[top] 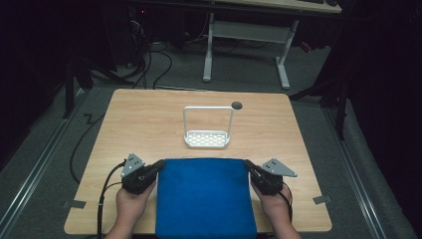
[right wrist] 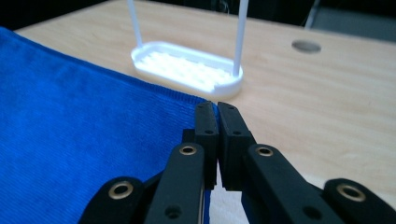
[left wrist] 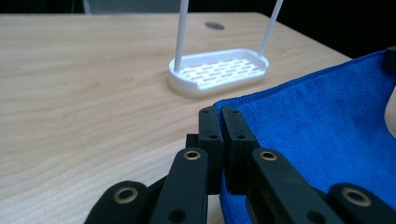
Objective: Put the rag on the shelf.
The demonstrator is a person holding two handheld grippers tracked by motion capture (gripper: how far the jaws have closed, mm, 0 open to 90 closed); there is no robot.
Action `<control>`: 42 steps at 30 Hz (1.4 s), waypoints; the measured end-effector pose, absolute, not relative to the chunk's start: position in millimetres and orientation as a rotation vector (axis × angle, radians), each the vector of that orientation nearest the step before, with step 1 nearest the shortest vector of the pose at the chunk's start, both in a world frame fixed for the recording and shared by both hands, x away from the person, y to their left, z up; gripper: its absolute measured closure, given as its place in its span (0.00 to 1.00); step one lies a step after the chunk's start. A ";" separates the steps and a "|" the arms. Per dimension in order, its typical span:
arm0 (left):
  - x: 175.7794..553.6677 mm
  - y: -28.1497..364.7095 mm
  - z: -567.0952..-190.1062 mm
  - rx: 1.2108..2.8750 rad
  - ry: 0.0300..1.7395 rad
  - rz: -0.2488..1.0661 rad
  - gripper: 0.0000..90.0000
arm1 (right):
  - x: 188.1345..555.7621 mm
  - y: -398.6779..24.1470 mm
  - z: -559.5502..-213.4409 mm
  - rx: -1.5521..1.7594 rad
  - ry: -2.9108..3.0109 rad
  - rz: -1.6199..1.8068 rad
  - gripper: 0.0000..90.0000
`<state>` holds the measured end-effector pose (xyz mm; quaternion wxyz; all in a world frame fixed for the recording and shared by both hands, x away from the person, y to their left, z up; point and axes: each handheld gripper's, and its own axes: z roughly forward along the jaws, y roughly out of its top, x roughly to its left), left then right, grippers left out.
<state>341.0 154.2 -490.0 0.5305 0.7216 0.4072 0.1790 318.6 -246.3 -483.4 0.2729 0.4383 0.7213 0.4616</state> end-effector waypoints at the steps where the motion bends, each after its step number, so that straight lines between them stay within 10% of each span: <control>1: 339.1 154.2 -487.0 1.711 0.964 0.434 0.98 | 317.9 -245.8 -480.0 1.160 1.938 1.257 0.98; 42: 342.4 146.0 -355.4 1.433 0.750 0.689 0.98 | 315.4 -243.7 -347.5 0.918 1.595 1.525 0.98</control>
